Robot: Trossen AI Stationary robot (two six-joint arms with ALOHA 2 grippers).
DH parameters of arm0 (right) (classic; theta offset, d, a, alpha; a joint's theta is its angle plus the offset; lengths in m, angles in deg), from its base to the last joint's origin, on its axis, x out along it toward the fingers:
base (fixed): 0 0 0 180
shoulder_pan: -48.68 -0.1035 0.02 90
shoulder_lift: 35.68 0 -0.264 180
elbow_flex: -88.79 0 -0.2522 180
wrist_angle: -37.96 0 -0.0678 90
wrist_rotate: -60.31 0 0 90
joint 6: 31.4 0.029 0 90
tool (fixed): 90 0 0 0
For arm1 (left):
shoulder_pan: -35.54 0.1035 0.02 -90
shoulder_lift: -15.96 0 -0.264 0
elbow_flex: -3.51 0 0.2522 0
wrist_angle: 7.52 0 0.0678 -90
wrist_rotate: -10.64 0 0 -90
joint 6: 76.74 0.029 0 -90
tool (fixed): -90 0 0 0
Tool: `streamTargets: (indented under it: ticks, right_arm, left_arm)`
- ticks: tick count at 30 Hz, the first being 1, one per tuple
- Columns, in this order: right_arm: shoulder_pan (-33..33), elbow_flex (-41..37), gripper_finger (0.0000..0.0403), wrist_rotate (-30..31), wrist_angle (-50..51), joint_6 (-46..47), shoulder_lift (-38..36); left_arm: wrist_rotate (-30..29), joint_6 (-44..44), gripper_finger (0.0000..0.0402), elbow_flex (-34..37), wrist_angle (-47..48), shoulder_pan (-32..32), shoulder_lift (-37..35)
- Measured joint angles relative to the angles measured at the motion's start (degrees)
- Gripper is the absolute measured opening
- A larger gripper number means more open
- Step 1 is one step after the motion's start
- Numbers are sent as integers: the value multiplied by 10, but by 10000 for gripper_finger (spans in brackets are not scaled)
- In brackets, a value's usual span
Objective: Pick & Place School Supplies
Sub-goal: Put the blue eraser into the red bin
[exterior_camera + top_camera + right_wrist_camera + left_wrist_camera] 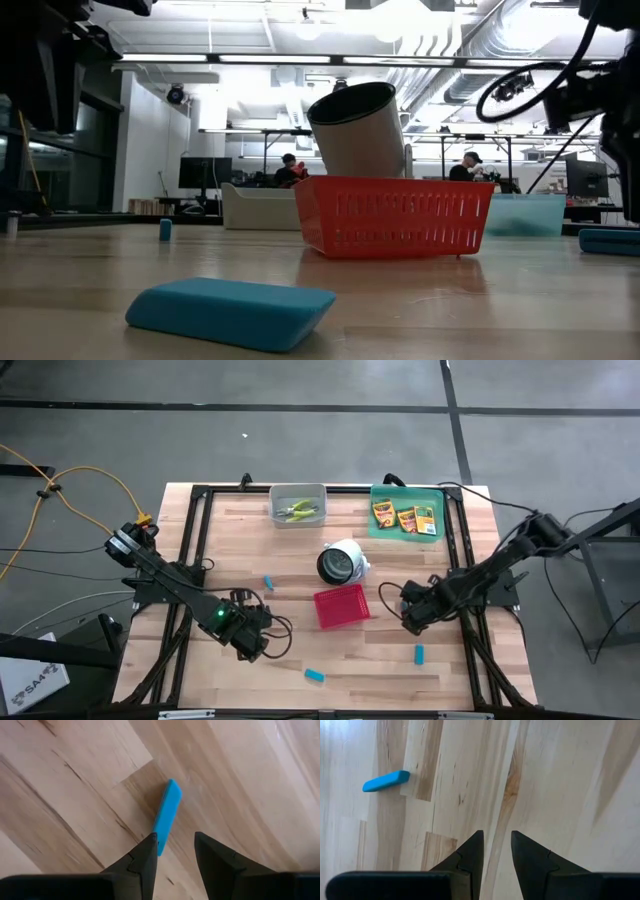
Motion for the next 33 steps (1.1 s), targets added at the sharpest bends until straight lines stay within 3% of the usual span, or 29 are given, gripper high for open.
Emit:
streamTargets:
  ticks: [33]
  right_arm:
    - [0,0,121,8,-38,4,63]
  left_arm:
    - [0,0,92,0,-1,0,0]
